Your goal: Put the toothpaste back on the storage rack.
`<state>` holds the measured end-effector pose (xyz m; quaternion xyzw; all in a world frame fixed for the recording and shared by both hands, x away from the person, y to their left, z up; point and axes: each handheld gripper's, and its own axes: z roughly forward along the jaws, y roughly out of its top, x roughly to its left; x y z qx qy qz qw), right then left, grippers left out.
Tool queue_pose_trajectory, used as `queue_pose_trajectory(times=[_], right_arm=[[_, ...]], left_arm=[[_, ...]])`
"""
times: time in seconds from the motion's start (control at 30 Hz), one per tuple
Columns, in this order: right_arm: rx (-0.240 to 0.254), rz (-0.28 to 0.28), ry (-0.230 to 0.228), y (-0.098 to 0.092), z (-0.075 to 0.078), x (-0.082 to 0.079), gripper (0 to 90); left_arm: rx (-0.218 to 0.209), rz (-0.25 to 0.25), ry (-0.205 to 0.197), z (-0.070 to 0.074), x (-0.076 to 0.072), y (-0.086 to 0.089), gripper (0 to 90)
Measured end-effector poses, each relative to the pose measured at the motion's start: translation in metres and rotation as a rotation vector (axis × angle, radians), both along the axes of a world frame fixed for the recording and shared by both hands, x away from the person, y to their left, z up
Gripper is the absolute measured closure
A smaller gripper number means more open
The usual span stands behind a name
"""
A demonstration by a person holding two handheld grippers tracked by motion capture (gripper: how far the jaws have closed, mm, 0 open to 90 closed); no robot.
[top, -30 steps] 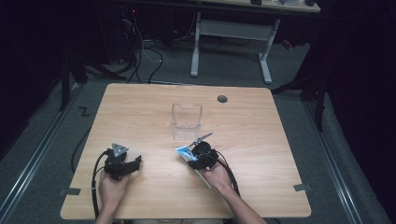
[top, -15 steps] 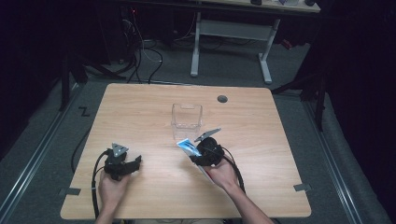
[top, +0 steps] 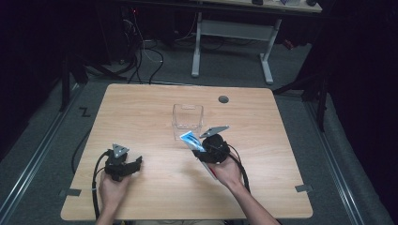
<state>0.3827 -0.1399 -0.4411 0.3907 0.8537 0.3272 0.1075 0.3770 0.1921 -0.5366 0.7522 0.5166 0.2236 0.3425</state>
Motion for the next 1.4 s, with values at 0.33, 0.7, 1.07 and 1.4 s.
queue_pose_trajectory(times=[0.33,0.7,1.07,1.4], right_arm=[[0.018,-0.014,-0.032,-0.004,0.008,0.002,68.9],[0.029,-0.017,-0.078,-0.006,0.021,0.005,68.6],[0.059,-0.023,-0.114,-0.009,0.037,0.011,68.4],[0.094,-0.027,-0.133,-0.008,0.05,0.019,68.3]], left_arm=[[-0.003,0.001,0.001,0.0,0.0,0.0,32.1],[-0.005,-0.001,0.003,0.0,0.0,0.001,32.1],[-0.005,-0.001,0.002,0.0,0.0,0.001,32.1],[-0.008,0.0,0.003,0.0,0.0,0.001,32.1]])
